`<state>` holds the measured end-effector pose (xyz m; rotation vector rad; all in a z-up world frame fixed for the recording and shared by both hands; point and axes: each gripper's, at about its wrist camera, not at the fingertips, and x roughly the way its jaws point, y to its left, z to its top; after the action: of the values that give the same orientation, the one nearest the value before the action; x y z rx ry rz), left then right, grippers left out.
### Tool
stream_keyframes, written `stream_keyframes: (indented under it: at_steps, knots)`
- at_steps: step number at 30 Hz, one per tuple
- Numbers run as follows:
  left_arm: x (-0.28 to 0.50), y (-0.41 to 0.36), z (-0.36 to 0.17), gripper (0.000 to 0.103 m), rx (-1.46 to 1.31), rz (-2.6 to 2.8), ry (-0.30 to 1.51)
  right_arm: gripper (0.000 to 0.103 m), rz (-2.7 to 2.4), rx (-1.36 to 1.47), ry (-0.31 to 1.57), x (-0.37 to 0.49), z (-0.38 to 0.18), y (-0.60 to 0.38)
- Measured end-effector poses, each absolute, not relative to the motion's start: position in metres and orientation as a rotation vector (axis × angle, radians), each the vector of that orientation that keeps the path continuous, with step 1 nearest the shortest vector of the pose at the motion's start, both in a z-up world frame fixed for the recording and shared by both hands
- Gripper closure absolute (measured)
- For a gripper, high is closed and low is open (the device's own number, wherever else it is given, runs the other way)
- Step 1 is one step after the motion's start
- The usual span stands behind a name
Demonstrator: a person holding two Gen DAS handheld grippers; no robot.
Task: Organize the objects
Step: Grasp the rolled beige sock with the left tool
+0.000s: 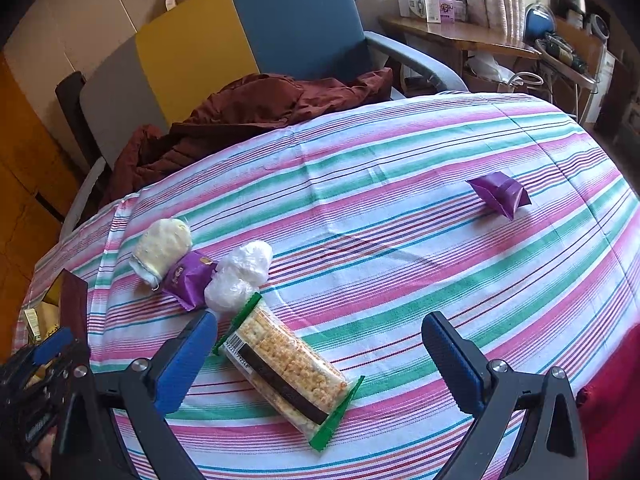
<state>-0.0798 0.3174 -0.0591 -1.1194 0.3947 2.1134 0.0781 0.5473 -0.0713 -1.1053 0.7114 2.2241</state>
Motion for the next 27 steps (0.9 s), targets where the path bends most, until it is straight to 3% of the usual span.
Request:
stream_keyframes:
  at_steps: [13, 19, 24, 27]
  knots:
    - [-0.139, 0.373, -0.077, 0.054, -1.213, 2.063, 0.302, 0.000, 2.195, -1.099, 0.762, 0.083, -0.072, 0.556]
    - [-0.160, 0.409, -0.090, 0.053, -1.218, 2.074, 0.359, 0.000, 2.184, -1.082, 0.798, 0.086, -0.072, 0.562]
    - [-0.166, 0.433, -0.100, 0.044, -1.174, 2.053, 0.425, 0.000, 2.173, -1.075, 0.819, 0.087, -0.074, 0.566]
    - [-0.166, 0.445, -0.106, 0.044, -1.149, 2.017, 0.454, 0.000, 2.165, -1.080, 0.825, 0.087, -0.077, 0.568]
